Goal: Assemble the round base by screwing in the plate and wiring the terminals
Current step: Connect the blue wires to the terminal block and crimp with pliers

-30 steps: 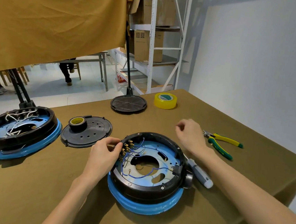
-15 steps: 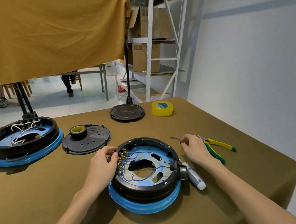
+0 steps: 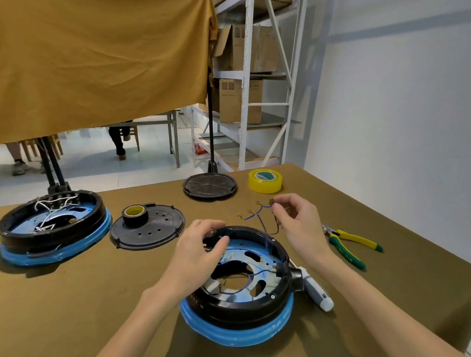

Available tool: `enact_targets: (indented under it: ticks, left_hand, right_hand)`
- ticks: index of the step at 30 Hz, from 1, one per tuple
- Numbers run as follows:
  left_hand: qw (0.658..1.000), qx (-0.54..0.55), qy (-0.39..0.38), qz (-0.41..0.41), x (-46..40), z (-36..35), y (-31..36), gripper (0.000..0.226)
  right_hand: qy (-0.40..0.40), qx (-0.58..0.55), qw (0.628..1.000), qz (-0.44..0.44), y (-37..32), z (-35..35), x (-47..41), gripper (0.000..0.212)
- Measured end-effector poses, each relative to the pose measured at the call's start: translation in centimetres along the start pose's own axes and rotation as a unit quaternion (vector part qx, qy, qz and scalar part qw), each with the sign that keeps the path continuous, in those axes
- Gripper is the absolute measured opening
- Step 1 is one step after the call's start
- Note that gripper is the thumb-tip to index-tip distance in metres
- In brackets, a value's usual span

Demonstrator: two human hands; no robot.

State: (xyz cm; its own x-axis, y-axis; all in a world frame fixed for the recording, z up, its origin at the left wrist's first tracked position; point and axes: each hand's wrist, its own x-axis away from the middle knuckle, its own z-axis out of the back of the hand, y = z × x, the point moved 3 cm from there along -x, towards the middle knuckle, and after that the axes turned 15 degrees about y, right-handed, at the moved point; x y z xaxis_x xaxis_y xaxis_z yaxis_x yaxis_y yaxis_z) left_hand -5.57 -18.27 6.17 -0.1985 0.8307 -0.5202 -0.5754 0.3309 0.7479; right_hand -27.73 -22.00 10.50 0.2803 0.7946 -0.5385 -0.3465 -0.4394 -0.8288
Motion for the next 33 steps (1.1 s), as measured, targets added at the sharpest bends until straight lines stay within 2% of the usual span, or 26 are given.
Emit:
enact_targets:
  ticks: [5,9,13,17,20,22,25,27,29,33]
  left_hand:
    - [0.991,0.117,-0.029,0.062,-0.9,-0.8,0.2,0.025]
    - [0.987,0.156,-0.007,0.05,-1.3,-1.0,0.1,0.014]
    - [0.982,0.178,0.025,0.06,-1.3,-0.7,-0.8,0.017]
    - [0.987,0.148,0.04,0.052,-1.2,-0.6,-1.8,0.016]
    - [0.988,0.12,0.073,0.057,-1.4,-0.1,-3.2,0.017]
    - [0.985,0.11,0.107,0.075,-1.2,0.4,-4.4,0.018]
    - [0.975,0.13,0.143,0.107,-0.4,0.3,-5.7,0.018]
    - [0.969,0.148,0.16,0.121,0.0,0.1,-6.0,0.019]
    - [0.966,0.157,0.162,0.124,0.1,0.0,-6.2,0.019]
    - [0.967,0.16,0.154,0.122,0.0,0.2,-6.2,0.019]
  right_hand:
    - [-0.027,-0.073,0.989,-0.124,1.0,-2.0,0.6,0.01]
    - [-0.057,-0.089,0.979,-0.172,1.8,-3.6,1.4,0.01]
    - [-0.077,-0.053,0.981,-0.168,2.6,-4.5,1.3,0.011]
    - [-0.123,-0.036,0.981,-0.146,3.0,-5.1,1.4,0.01]
    - [-0.166,0.053,0.982,-0.076,3.5,-4.9,1.3,0.01]
    - [-0.23,0.174,0.957,0.017,3.5,-4.4,1.0,0.012]
    - [-0.366,0.31,0.874,0.083,3.3,-4.2,1.1,0.009]
    - [-0.409,0.36,0.83,0.116,3.1,-4.5,1.4,0.009]
    - [-0.418,0.378,0.813,0.149,2.7,-4.9,1.5,0.006]
    - [-0.426,0.387,0.802,0.16,2.1,-5.4,1.4,0.011]
